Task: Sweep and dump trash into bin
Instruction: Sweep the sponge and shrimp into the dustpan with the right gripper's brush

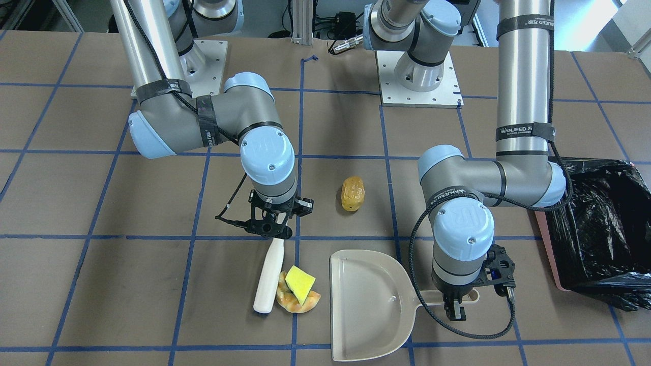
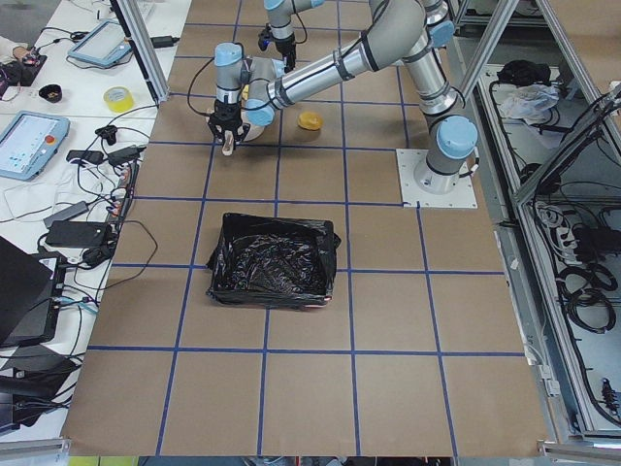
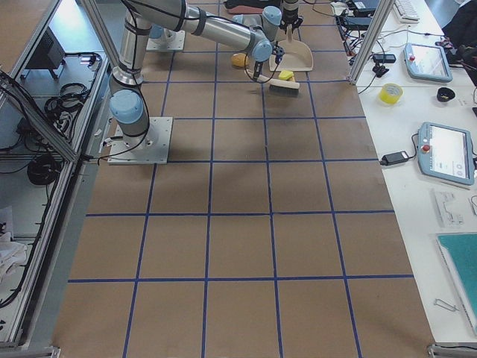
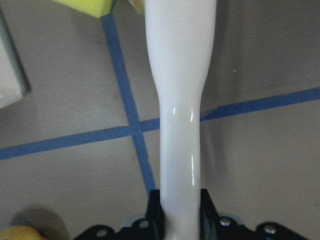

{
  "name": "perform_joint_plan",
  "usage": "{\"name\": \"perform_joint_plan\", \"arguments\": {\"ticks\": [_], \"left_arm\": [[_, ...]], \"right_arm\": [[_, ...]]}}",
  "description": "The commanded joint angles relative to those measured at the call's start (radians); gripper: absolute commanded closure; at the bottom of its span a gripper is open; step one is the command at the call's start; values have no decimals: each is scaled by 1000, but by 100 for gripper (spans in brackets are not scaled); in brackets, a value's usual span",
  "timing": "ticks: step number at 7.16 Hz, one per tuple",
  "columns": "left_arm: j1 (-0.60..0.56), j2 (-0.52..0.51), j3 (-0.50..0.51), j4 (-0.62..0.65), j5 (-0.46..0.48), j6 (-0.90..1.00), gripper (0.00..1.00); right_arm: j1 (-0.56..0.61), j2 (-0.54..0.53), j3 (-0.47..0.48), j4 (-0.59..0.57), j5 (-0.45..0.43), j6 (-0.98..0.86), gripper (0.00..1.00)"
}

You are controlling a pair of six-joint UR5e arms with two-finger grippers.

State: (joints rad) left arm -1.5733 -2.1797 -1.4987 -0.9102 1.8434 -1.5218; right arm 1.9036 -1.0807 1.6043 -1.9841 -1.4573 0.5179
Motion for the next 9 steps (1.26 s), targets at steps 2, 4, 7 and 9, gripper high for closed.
{"name": "perform_joint_plan", "arguments": {"ticks": [2, 4, 7, 9], "left_arm": [[-1, -2, 0, -6, 5, 0, 100], [-1, -3, 0, -6, 5, 5, 100], [-1, -2, 2, -4, 4, 15, 100], [1, 8, 2, -6, 4, 61, 100]], "right_arm": [[28, 93, -128, -56, 175, -41, 81], [48, 148, -180, -103, 304, -74, 82], [38, 145, -236, -20, 171, -140, 81], [29, 133, -234, 30, 80, -211, 80]]}}
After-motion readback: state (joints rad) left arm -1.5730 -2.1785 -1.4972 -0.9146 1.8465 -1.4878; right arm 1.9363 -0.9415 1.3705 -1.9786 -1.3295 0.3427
